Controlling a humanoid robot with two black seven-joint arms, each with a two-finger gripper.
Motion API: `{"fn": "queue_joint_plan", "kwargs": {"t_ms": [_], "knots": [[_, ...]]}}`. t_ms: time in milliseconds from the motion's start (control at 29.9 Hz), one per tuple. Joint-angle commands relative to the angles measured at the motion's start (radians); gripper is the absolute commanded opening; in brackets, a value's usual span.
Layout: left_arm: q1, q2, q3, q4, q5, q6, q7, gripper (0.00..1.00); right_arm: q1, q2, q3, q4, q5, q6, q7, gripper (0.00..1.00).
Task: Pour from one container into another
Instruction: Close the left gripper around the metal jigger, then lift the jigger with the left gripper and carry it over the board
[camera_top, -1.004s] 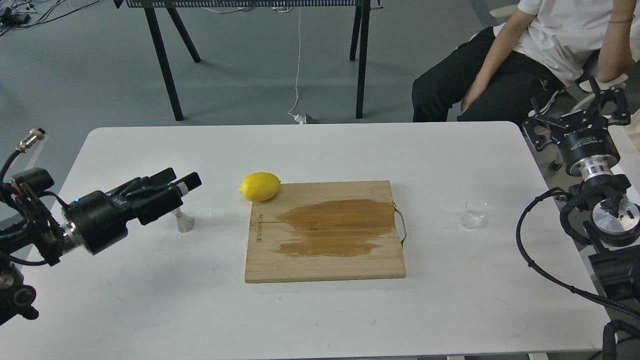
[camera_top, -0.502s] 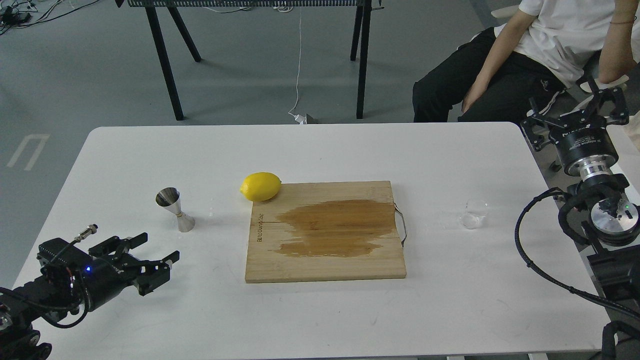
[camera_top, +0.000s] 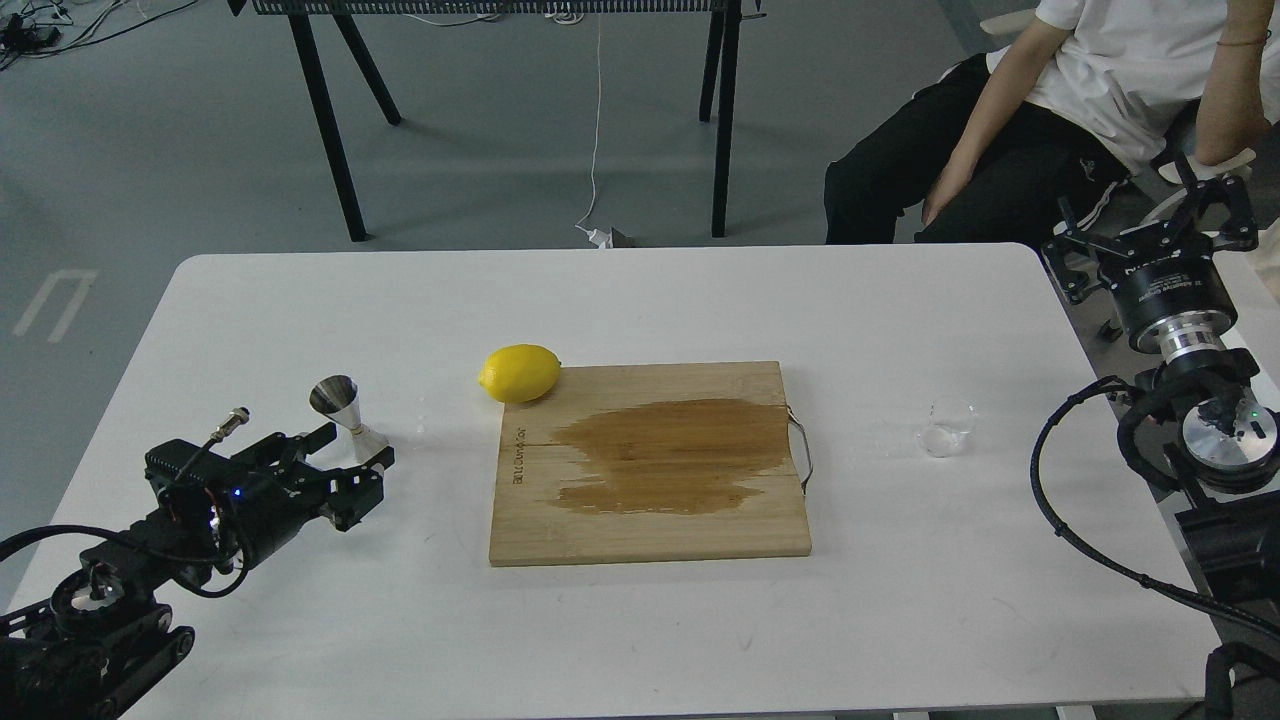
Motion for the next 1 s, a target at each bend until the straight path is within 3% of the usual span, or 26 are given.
{"fn": "queue_joint_plan", "kwargs": {"t_ms": [0, 268, 736, 837, 971], "knots": [[-0.019, -0.003, 0.0, 0.005, -0.002, 0.001, 0.003, 0.71, -0.005, -0.001, 0.003, 0.0, 0.0, 0.0, 0.0, 1.0], [-0.046, -0.037, 0.005, 0.081, -0.001, 0.001, -0.002, 0.66, -0.005, 0.0, 0.003, 0.0, 0.0, 0.0, 0.0, 1.0], [-0.054, -0.048, 0.005, 0.105, -0.01, -0.001, 0.003, 0.24, -0.005, -0.014, 0.003, 0.0, 0.0, 0.0, 0.0, 1.0], [-0.052, -0.048, 0.006, 0.11, -0.008, -0.002, 0.007, 0.11, -0.005, -0.015, 0.003, 0.0, 0.0, 0.0, 0.0, 1.0], [-0.06, -0.048, 0.003, 0.107, -0.01, 0.004, 0.006, 0.09, -0.005, -0.014, 0.004, 0.0, 0.0, 0.0, 0.0, 1.0]]}}
